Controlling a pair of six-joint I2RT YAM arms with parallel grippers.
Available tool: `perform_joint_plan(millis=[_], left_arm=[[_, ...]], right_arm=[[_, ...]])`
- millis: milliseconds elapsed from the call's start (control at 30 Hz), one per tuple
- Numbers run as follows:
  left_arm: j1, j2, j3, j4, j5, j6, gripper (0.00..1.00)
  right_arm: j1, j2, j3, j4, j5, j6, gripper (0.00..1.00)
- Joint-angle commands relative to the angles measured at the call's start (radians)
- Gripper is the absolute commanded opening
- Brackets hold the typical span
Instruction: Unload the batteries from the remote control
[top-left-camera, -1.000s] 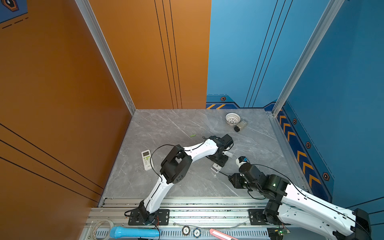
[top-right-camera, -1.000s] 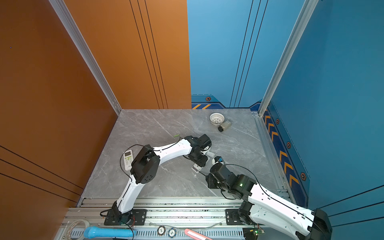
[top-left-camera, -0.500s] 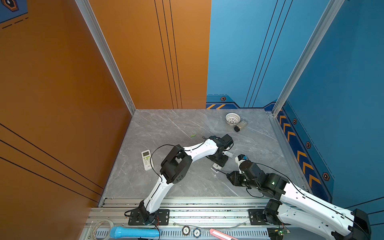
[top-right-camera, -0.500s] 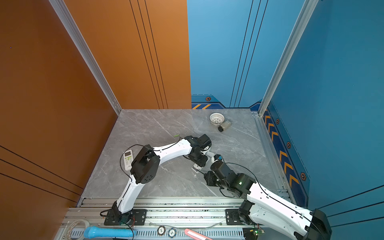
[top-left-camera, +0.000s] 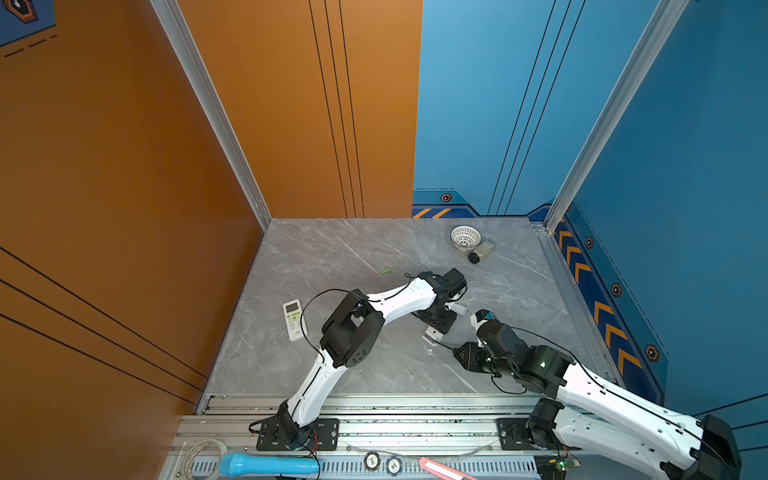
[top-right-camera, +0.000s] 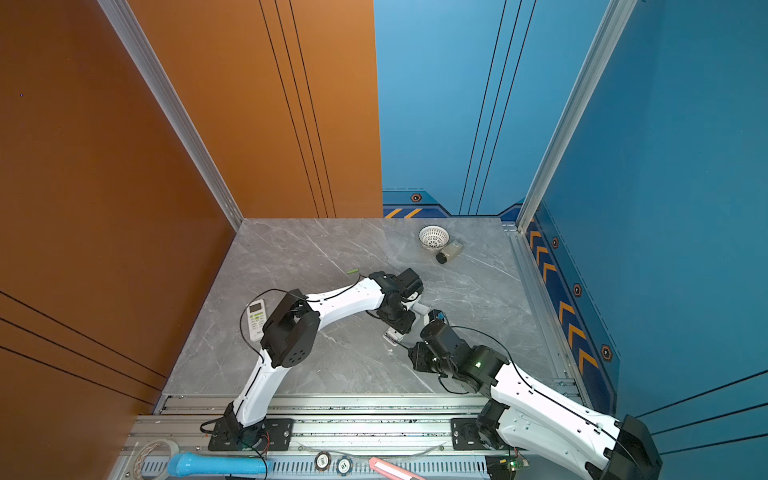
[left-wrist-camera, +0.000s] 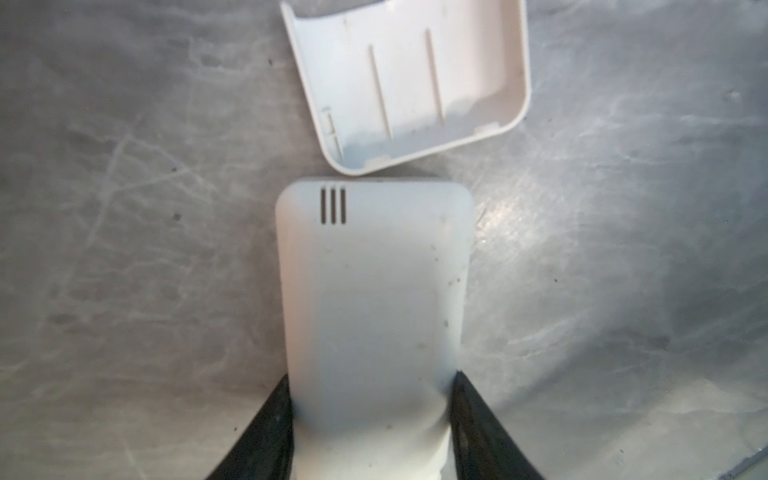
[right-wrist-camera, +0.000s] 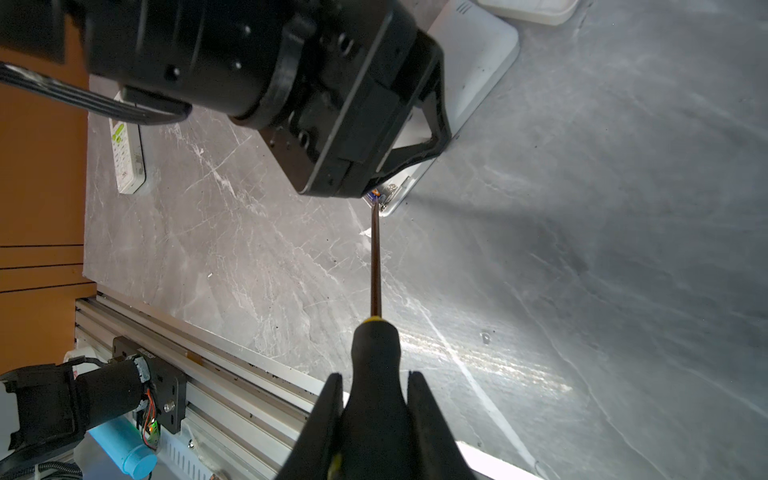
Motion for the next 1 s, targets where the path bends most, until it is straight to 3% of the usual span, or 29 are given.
perform_joint_plan(millis=[0, 967], left_arm=[[-0.009, 0.019, -0.027, -0.010, 0.069, 0.002, 0.05], [-0.010, 0.025, -0.022, -0.011, 0.067, 0.004, 0.05]], right_arm=[[-0.006, -0.004, -0.020, 0.001, -0.010, 0.012, 0.00], [-0.015, -0.012, -0.041, -0.003, -0.016, 0.033, 0.00]])
